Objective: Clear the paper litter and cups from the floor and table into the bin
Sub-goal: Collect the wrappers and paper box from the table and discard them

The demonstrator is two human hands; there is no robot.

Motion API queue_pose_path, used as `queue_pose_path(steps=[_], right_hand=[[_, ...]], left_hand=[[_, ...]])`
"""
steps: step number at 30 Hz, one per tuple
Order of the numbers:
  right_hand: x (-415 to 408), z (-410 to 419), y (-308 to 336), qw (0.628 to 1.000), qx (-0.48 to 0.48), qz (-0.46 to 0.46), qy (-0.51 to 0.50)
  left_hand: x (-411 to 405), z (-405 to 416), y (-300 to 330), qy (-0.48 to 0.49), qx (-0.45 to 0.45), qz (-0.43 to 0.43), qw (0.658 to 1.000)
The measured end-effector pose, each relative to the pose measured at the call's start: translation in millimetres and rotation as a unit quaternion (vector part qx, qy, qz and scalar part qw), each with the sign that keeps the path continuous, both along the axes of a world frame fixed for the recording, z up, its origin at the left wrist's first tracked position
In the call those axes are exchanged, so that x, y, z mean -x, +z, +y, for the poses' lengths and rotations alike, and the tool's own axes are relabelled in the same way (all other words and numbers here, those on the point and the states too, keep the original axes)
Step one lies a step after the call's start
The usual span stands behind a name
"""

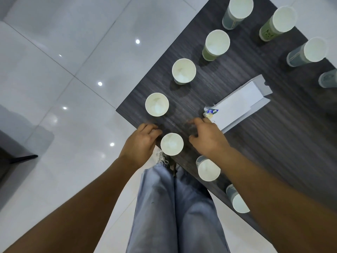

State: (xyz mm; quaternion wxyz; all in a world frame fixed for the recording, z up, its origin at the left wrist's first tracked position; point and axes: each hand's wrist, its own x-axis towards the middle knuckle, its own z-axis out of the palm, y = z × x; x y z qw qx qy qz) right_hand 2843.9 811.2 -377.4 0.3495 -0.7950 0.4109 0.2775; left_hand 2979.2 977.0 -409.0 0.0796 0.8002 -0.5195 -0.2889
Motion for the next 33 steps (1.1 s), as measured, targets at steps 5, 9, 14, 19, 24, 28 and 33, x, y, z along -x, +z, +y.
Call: queue_pose_path(steps=[5,9,14,19,24,28,33], right_hand=[[2.4,-10.8,29.2,0.999,0.016,0.000,-0.032],[14.7,-27.1,37.6,0.998,0.034,0.025,-0.040],[32.9,-56.6,28.5,0.990,0.090,0.070,-0.083],[44.1,-82.2,10.1,0.976,0.142,0.086,-0.142],[36.0,-92.8,-16.1,0.952,0.160,0.100,-0.243],[16.8,-97.0,-42.2,0.931,0.140,0.116,-0.317],[4.5,-105.0,-67.2,0.911,0.113,0.129,-0.376]], left_hand=[[1.6,-3.4,44.4,0.033,0.041,-0.023,0.998],[6.0,-25.6,66.5,0.032,0.068,-0.025,0.997],[16.0,-68.6,69.8,0.017,0.074,0.008,0.997],[25.8,-109.1,58.2,-0.038,0.051,0.023,0.998],[28.9,-136.3,43.8,-0.064,0.033,0.028,0.997],[22.5,-150.2,31.1,-0.084,0.016,0.018,0.996],[16.7,-168.6,23.9,-0.111,0.018,0.015,0.993]])
